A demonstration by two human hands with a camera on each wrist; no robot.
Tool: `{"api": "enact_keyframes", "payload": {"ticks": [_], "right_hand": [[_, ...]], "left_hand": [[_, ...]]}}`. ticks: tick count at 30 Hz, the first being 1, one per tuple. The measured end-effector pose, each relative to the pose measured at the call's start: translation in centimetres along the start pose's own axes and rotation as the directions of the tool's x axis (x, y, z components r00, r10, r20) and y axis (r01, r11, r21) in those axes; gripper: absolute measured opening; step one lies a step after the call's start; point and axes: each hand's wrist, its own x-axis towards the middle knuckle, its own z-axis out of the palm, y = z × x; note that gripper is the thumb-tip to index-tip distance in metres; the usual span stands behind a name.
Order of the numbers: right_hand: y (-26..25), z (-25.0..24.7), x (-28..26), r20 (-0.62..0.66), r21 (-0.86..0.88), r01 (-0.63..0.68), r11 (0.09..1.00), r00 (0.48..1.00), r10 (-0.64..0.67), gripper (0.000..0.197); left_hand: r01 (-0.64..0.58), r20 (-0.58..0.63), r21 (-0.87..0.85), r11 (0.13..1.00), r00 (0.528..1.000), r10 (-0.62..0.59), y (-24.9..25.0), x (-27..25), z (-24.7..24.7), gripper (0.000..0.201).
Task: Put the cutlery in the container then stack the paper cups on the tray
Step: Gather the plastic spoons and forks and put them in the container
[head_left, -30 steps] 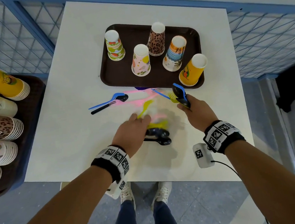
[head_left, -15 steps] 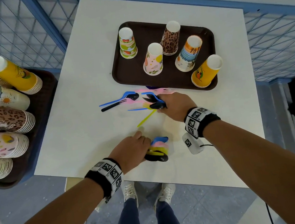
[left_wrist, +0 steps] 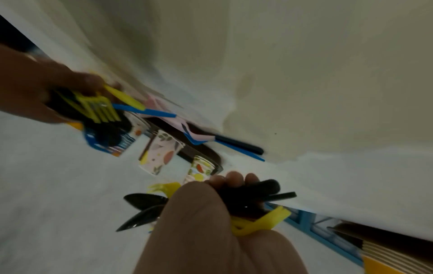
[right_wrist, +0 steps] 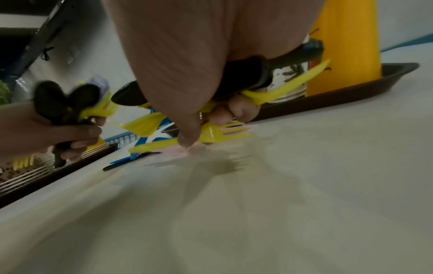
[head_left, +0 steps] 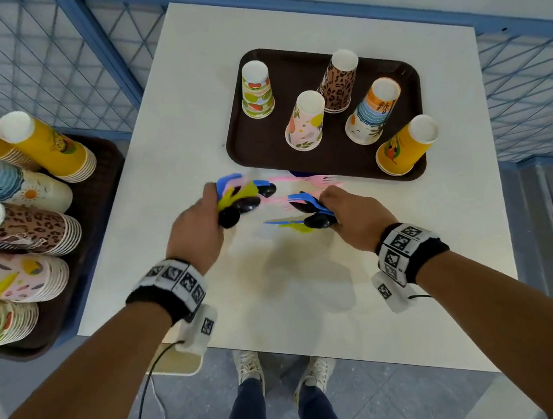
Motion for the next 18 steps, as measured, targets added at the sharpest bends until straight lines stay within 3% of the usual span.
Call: {"api": "enact_keyframes", "payload": {"ticks": [3, 6, 9, 13, 18], "right_hand": [[0.6, -0.4, -0.3, 0.016, 0.030, -0.024, 0.999, 1.000, 0.024, 0.022], [0.4, -0.8, 0.3, -0.017, 0.028, -0.030, 0.999, 0.999, 0.030, 0.028], [-0.3, -1.0, 1.6, -0.084, 0.015, -0.072, 0.997, 0.994, 0.073, 0.038], [-1.0, -0.9, 3.8, -0.096, -0.012, -0.085, 0.996, 0.992, 0.084, 0.034], [-1.5, -0.4, 4.5, -0.041, -0.093, -0.110, 0.990, 0.993, 0.107, 0.023]], "left_hand": [[0.119, 0.092, 0.010, 0.993, 0.989, -0.119, -0.4, 3.2, 1.0, 0.030], [0.107, 0.201, 0.044, 0.993, 0.973, -0.113, -0.2, 4.3, 2.1, 0.041], [0.096, 0.200, 0.104, 0.990, 0.973, -0.115, -0.3, 4.0, 2.8, 0.034], [-0.004, 0.198, 0.177, 0.984, 0.980, -0.032, -1.5, 3.1, 2.6, 0.027], [-0.177, 0.236, 0.269, 0.947, 0.965, 0.113, -3.7, 1.0, 1.7, 0.041]]}}
